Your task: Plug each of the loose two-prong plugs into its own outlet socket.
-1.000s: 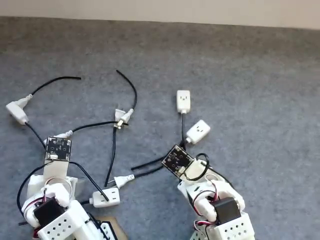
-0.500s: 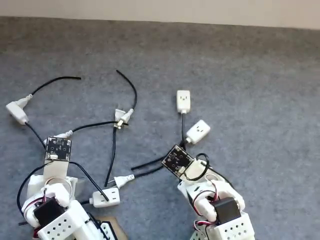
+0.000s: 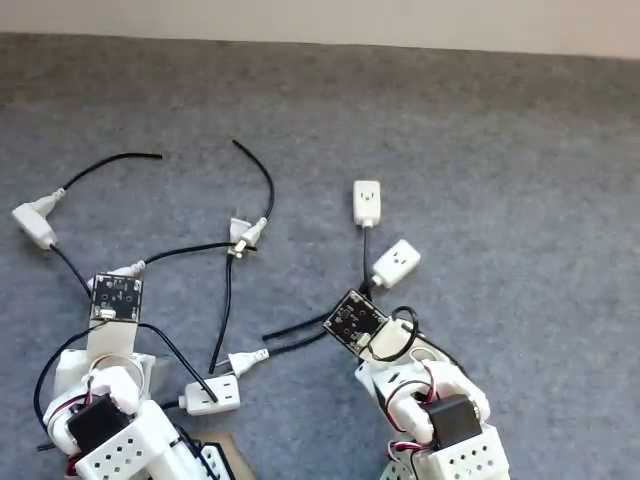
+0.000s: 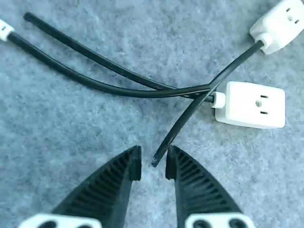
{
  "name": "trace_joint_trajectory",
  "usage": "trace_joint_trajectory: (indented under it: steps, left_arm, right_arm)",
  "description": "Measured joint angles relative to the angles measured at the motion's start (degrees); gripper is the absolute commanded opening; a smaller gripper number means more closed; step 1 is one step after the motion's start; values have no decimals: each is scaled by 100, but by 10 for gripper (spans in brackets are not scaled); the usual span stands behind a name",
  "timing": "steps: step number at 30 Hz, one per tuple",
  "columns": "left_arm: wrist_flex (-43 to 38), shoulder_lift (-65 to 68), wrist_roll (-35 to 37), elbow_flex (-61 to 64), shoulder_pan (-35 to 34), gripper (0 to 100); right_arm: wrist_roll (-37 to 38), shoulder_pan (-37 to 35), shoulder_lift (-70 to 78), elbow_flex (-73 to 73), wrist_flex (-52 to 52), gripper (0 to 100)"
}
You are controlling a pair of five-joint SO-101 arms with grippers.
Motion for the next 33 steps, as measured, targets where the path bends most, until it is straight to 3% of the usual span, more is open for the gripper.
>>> trace_joint_trajectory:
  steps: [13, 22, 25, 33]
  left_arm:
    - [-35, 0, 0, 0, 53, 378]
    - [-1108, 0, -18, 0, 97, 376]
    - [-1284, 0, -18, 0, 598, 376]
    - [-1310, 9, 70, 0, 2699, 376]
  right_arm:
    - [0, 0, 0, 0, 0, 101]
    - [0, 0, 0, 0, 0, 101]
    - [0, 0, 0, 0, 0, 101]
    - [-9, 0, -18, 0, 0, 101]
